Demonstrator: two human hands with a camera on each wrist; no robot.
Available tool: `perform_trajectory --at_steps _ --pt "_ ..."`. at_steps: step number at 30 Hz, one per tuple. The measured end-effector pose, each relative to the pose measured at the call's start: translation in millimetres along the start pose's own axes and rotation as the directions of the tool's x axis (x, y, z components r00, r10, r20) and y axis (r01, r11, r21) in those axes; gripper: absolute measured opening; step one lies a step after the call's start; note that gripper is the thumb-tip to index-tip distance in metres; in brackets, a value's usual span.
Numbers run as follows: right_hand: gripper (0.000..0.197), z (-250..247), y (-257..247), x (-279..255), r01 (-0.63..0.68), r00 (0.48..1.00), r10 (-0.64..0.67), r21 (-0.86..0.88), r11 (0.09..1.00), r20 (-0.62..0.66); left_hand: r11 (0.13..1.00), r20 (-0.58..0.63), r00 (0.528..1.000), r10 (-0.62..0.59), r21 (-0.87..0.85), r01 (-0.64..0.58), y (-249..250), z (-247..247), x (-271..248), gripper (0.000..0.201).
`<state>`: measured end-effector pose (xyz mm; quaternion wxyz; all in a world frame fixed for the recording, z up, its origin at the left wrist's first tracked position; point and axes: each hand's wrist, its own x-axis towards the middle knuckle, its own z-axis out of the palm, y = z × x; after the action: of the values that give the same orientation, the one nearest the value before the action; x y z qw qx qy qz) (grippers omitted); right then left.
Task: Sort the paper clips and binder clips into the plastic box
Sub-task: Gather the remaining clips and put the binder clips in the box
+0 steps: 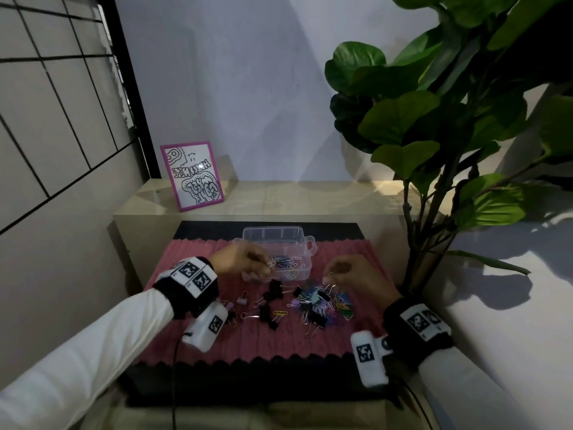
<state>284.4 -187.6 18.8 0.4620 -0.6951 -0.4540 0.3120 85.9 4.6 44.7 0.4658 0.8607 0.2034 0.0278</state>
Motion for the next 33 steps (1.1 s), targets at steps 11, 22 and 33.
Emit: perform_trajectory --at_steps 11,22,33 --pt "0.007 -1 -4 6 -0.035 0.972 0.091 -0.25 0.968 0.215 0.981 -0.173 0.983 -0.063 0.171 0.094 5 -17 33 0.017" --pt "0.024 11 2 34 0.008 0.971 0.16 -0.694 0.72 0.177 0.882 -0.034 0.999 -0.027 0.47 0.04 3 -13 36 0.024" --pt "0.018 -16 2 27 0.008 0.987 0.045 -0.328 0.945 0.154 0.927 0.018 0.994 0.109 0.36 -0.108 17 14 -20 0.022"
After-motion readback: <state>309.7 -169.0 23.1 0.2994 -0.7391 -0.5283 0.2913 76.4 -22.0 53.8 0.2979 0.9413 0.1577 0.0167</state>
